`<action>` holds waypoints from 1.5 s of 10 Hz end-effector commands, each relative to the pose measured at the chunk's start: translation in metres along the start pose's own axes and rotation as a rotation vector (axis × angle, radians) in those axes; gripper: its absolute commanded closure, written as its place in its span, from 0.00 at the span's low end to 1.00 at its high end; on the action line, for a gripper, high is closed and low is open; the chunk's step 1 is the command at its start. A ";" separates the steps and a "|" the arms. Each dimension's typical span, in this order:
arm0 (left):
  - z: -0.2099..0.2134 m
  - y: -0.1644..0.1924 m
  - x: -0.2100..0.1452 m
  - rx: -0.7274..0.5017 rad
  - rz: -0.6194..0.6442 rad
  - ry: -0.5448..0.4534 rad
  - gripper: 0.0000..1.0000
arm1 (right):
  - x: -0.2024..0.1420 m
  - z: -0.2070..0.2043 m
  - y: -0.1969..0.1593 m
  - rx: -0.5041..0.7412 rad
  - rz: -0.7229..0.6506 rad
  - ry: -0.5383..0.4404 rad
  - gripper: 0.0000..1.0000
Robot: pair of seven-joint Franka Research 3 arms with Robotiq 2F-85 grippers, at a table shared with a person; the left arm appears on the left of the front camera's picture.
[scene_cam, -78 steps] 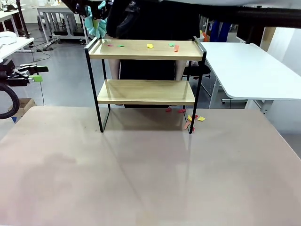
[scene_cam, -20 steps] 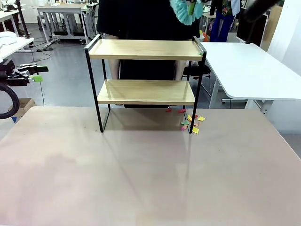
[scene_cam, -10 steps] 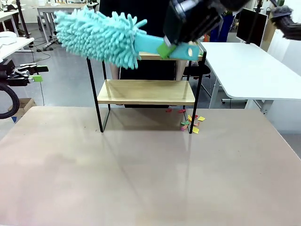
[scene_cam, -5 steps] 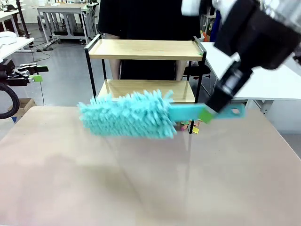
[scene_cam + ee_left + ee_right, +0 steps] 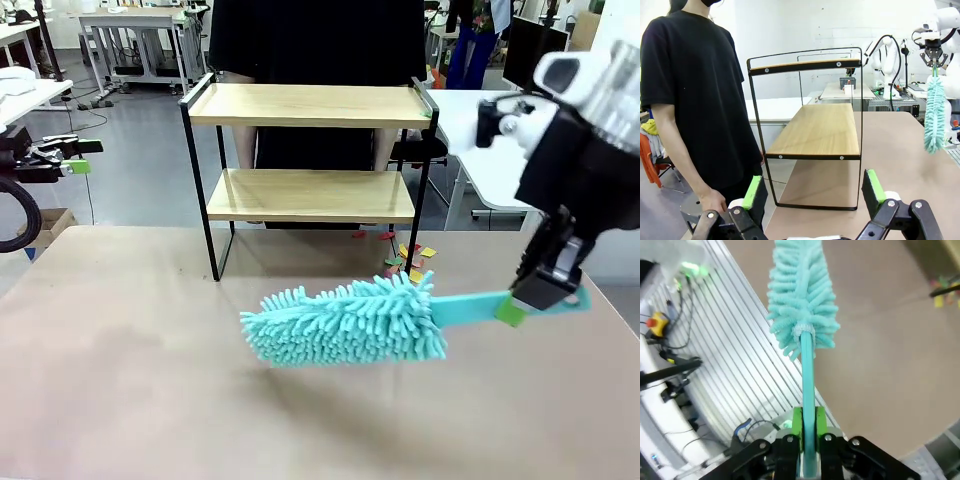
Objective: Clean the shelf.
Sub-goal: Clean the specific section of the Shelf indicated by the human with the Duster, then hand the Duster back to the human.
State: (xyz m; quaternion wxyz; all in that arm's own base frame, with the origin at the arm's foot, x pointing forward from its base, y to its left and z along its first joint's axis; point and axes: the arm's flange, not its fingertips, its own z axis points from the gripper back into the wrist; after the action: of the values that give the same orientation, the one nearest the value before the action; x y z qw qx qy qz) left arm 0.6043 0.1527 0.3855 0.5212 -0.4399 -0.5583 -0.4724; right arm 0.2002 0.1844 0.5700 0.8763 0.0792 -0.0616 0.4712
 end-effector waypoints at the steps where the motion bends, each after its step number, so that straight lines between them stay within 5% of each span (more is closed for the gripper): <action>1: 0.000 0.000 0.002 -0.001 -0.017 0.003 0.00 | -0.026 -0.014 -0.023 0.024 -0.020 -0.040 0.87; 6: 0.000 0.000 0.002 -0.001 -0.017 0.003 0.00 | -0.042 -0.026 -0.038 0.057 -0.076 -0.107 0.87; 7: 0.000 0.000 0.002 -0.001 -0.017 0.003 0.00 | -0.040 -0.021 -0.037 0.048 -0.062 -0.035 0.87; 15: 0.000 0.000 0.002 -0.001 -0.017 0.003 0.00 | -0.040 -0.021 -0.037 0.048 -0.062 -0.035 0.87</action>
State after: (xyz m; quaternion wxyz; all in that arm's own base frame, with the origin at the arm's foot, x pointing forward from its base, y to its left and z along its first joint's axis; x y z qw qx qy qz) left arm 0.6043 0.1527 0.3854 0.5212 -0.4399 -0.5583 -0.4723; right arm 0.2094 0.1371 0.5387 0.8878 0.1114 -0.0613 0.4422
